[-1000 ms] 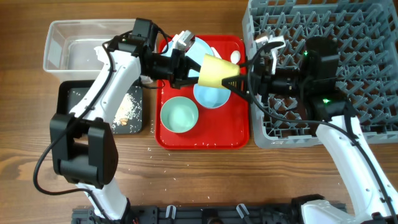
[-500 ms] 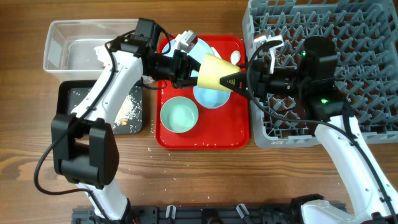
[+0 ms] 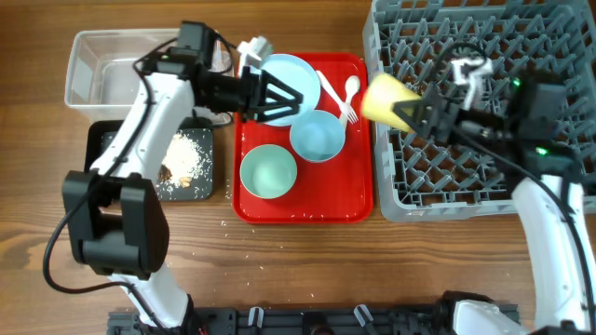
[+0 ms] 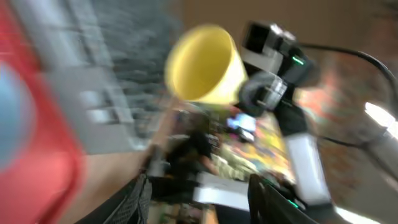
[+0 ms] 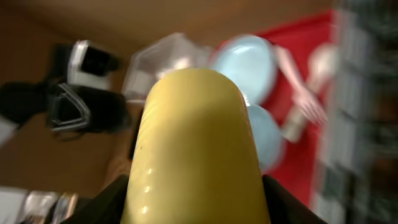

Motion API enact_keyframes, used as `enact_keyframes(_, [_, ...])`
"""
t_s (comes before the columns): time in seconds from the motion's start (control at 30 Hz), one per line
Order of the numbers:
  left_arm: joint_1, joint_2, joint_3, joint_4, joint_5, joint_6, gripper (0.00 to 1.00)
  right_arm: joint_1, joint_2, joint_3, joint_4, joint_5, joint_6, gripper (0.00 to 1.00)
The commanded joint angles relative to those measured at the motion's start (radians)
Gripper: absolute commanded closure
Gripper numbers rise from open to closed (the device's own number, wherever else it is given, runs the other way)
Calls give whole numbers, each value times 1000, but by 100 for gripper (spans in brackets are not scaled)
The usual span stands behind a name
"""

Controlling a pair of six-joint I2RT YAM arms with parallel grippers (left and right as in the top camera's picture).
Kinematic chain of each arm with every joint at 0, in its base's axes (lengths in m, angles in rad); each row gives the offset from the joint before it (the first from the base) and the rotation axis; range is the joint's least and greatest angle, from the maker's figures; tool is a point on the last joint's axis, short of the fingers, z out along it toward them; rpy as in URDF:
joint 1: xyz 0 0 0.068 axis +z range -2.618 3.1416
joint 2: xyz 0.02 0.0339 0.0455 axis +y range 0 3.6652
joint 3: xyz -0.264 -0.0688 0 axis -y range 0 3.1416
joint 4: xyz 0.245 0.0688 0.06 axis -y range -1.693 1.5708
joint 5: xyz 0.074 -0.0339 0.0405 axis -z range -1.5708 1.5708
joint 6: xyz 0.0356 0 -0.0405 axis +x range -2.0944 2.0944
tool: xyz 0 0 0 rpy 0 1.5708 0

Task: Sort waste into correct bins and load items into the dishwasher rack
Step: 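Place the yellow cup upside down in the dish rack with the right gripper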

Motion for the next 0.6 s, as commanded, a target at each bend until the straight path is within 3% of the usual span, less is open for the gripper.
enact_keyframes(0.0, [27, -20, 15, 3, -389, 8, 49, -5, -88, 71, -148, 275, -48, 68])
enact_keyframes(0.1, [23, -20, 15, 2, -591, -3, 48, 28, -101, 196, -366, 505, -50, 67])
enact_keyframes(0.23, [20, -20, 15, 2, -686, -3, 49, 112, -88, 324, -568, 737, -25, 67])
enact_keyframes(0.4, [18, -20, 15, 2, -753, -2, 50, 196, 5, 332, -729, 840, 34, 65])
enact_keyframes(0.57, [18, -20, 15, 2, -775, -3, 49, 209, 163, 332, -763, 861, 32, 63])
